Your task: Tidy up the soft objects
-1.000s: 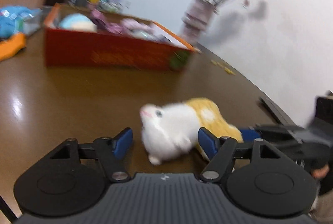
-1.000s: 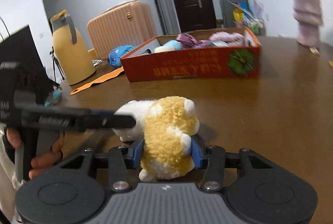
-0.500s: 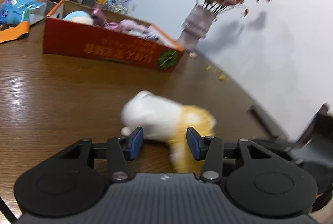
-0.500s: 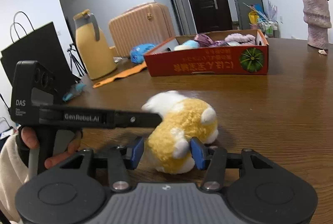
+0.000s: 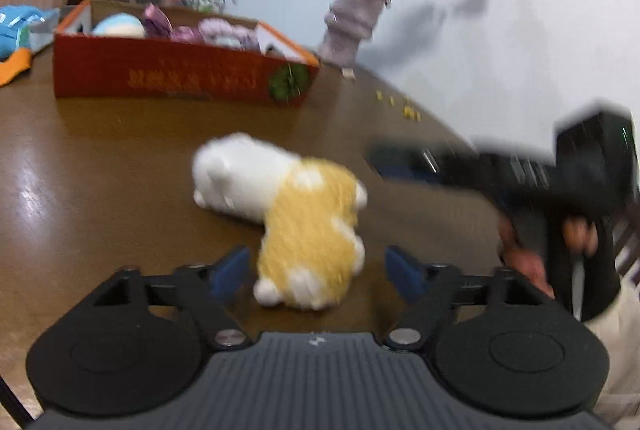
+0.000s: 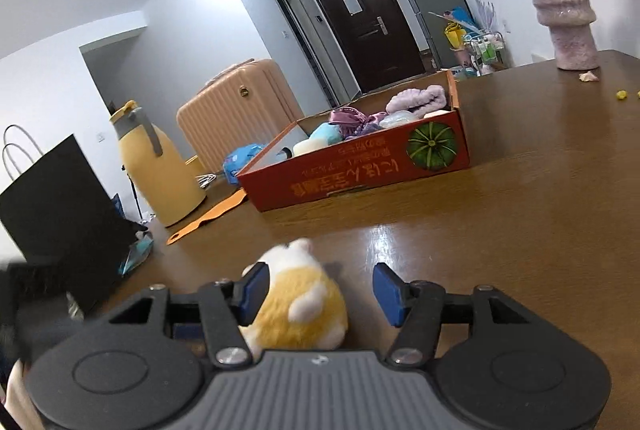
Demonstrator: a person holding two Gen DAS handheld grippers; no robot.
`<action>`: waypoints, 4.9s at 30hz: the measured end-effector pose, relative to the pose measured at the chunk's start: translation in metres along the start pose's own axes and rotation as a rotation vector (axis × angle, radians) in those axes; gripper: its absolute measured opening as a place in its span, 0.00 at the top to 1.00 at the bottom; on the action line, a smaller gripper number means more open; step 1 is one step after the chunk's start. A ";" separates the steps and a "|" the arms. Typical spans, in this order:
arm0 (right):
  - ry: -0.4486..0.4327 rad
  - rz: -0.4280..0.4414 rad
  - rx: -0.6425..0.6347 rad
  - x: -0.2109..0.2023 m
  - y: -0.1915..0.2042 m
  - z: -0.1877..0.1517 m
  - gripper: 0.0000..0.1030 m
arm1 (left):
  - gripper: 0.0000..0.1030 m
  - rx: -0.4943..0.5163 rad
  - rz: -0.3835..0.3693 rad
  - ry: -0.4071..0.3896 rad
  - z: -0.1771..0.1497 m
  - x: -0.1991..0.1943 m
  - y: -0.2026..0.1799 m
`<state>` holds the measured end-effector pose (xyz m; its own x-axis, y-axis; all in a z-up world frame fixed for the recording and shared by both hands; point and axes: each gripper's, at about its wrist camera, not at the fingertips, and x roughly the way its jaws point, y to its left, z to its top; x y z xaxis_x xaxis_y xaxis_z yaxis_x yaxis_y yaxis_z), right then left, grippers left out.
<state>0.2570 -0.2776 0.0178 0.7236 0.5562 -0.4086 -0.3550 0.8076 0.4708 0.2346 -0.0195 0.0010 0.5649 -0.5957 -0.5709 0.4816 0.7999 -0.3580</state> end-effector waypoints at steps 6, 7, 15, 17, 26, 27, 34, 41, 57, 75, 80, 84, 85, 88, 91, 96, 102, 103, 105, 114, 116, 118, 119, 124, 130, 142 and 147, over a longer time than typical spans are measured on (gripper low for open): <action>0.084 0.065 0.128 0.053 -0.010 -0.002 0.44 | 0.40 -0.087 0.106 -0.056 0.001 -0.017 0.033; 0.091 0.077 0.141 0.054 -0.008 -0.005 0.44 | 0.37 -0.116 0.107 -0.072 0.002 -0.023 0.041; 0.109 0.061 0.208 0.058 -0.005 -0.009 0.43 | 0.43 -0.343 -0.036 -0.057 0.008 -0.015 0.067; 0.107 0.054 0.211 0.058 -0.005 -0.009 0.48 | 0.56 -0.383 -0.030 -0.038 0.007 -0.007 0.071; -0.071 -0.051 0.052 0.015 0.007 0.044 0.54 | 0.57 -0.321 -0.130 -0.103 0.070 0.018 0.041; -0.092 -0.067 0.020 0.013 0.007 0.060 0.54 | 0.57 -0.305 -0.146 -0.117 0.088 0.026 0.037; -0.059 -0.195 -0.126 0.067 -0.028 0.180 0.54 | 0.57 -0.351 -0.160 -0.056 0.193 0.117 0.049; 0.097 -0.326 -0.151 0.172 -0.064 0.205 0.57 | 0.64 -0.298 0.002 0.051 0.220 0.173 0.074; 0.165 -0.384 -0.222 0.201 -0.058 0.163 0.75 | 0.71 -0.064 0.118 -0.008 0.202 0.159 0.064; 0.035 -0.355 -0.228 0.095 -0.024 0.182 0.49 | 0.47 0.063 0.317 -0.194 0.196 0.026 0.060; -0.091 -0.344 -0.292 0.068 0.006 0.158 0.11 | 0.19 0.027 0.458 -0.249 0.167 0.000 0.068; -0.249 -0.358 -0.340 0.051 0.024 0.127 0.05 | 0.04 0.055 0.533 -0.341 0.146 -0.016 0.062; -0.265 -0.360 -0.334 0.049 0.026 0.121 0.04 | 0.04 0.058 0.541 -0.364 0.141 -0.019 0.060; -0.294 -0.358 -0.306 0.042 0.028 0.105 0.03 | 0.02 0.063 0.541 -0.376 0.133 -0.027 0.058; -0.294 -0.376 -0.300 0.039 0.031 0.092 0.02 | 0.02 0.084 0.539 -0.389 0.124 -0.032 0.052; -0.294 -0.378 -0.308 0.030 0.038 0.079 0.02 | 0.02 0.106 0.533 -0.424 0.115 -0.043 0.039; -0.310 -0.390 -0.345 0.012 0.056 0.061 0.01 | 0.00 0.110 0.511 -0.472 0.090 -0.066 0.022; -0.313 -0.386 -0.347 0.008 0.059 0.055 0.01 | 0.00 0.111 0.511 -0.481 0.085 -0.070 0.018; -0.314 -0.381 -0.349 0.000 0.064 0.044 0.01 | 0.00 0.118 0.510 -0.486 0.069 -0.077 0.009; -0.294 -0.342 -0.362 -0.056 0.094 -0.051 0.01 | 0.00 0.093 0.530 -0.495 -0.031 -0.114 -0.025; -0.280 -0.328 -0.368 -0.072 0.103 -0.076 0.01 | 0.00 0.090 0.528 -0.507 -0.061 -0.127 -0.034; -0.288 -0.324 -0.364 -0.093 0.113 -0.105 0.00 | 0.00 0.102 0.535 -0.499 -0.088 -0.139 -0.043; -0.287 -0.317 -0.361 -0.104 0.118 -0.121 0.00 | 0.00 0.102 0.541 -0.495 -0.103 -0.145 -0.048; -0.272 -0.271 -0.339 -0.137 0.130 -0.160 0.00 | 0.00 0.085 0.536 -0.471 -0.140 -0.170 -0.064; -0.311 -0.305 -0.337 -0.144 0.134 -0.171 0.00 | 0.00 0.105 0.558 -0.515 -0.141 -0.181 -0.073; -0.313 -0.324 -0.318 -0.142 0.133 -0.164 0.00 | 0.00 0.088 0.559 -0.507 -0.138 -0.182 -0.067; -0.309 -0.337 -0.284 -0.138 0.128 -0.164 0.00 | 0.00 0.090 0.557 -0.505 -0.139 -0.182 -0.065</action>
<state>0.0145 -0.2190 0.0062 0.9504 0.2083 -0.2310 -0.1884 0.9764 0.1057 0.0073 0.0471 0.0262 0.9686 -0.0832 -0.2344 0.0756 0.9963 -0.0412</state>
